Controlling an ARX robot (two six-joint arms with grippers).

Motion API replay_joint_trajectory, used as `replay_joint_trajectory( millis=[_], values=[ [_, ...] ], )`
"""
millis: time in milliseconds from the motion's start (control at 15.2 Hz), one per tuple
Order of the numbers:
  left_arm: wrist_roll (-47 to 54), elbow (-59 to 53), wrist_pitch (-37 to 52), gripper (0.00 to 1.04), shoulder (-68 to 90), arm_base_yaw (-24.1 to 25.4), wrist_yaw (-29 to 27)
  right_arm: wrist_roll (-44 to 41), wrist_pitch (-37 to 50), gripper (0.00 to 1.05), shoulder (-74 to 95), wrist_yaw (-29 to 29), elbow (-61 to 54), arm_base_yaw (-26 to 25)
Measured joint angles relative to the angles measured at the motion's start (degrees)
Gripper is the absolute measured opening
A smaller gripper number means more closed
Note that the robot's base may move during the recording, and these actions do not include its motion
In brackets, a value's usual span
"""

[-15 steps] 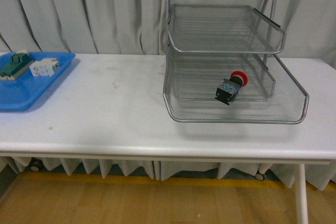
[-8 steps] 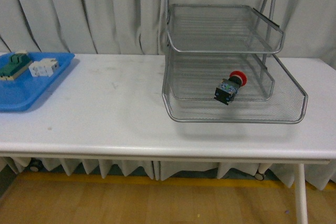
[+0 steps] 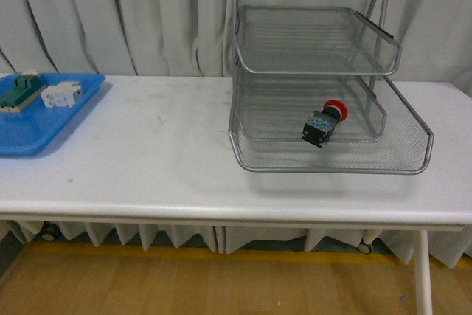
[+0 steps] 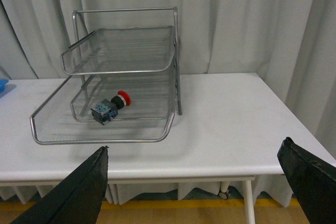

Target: Place button on rack with both arms

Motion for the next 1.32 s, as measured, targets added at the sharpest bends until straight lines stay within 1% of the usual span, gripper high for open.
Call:
replay_joint_trajectory(
  millis=[461, 856, 922, 988, 1186, 1252, 1318],
  values=[
    [0.00, -0.02, -12.83, 0.02, -14.05, 0.00, 0.00, 0.00, 0.00, 0.98, 0.00, 0.00, 0.00, 0.00],
    [0.00, -0.02, -20.22, 0.02, -21.49, 0.00, 0.00, 0.00, 0.00, 0.98, 0.00, 0.00, 0.00, 0.00],
    [0.00, 0.09, -23.39, 0.02, -23.76, 0.00, -0.04, 0.00, -0.02, 0.98, 0.00, 0.00, 0.00, 0.00],
    [0.00, 0.00, -31.61, 0.02, -31.12, 0.00, 0.02, 0.00, 0.00, 0.98, 0.00, 0.02, 0.00, 0.00],
    [-0.02, 0.00, -31.12, 0.02, -31.63, 0.00, 0.04, 0.00, 0.02, 0.98, 0.00, 0.00, 0.00, 0.00],
    [0.00, 0.00, -31.10, 0.13, -31.63, 0.00, 0.02, 0.00, 0.02, 0.98, 0.00, 0.00, 0.00, 0.00],
    [0.00, 0.00, -31.10, 0.31, -31.63, 0.00, 0.02, 0.00, 0.00, 0.98, 0.00, 0.00, 0.00, 0.00]
  ],
)
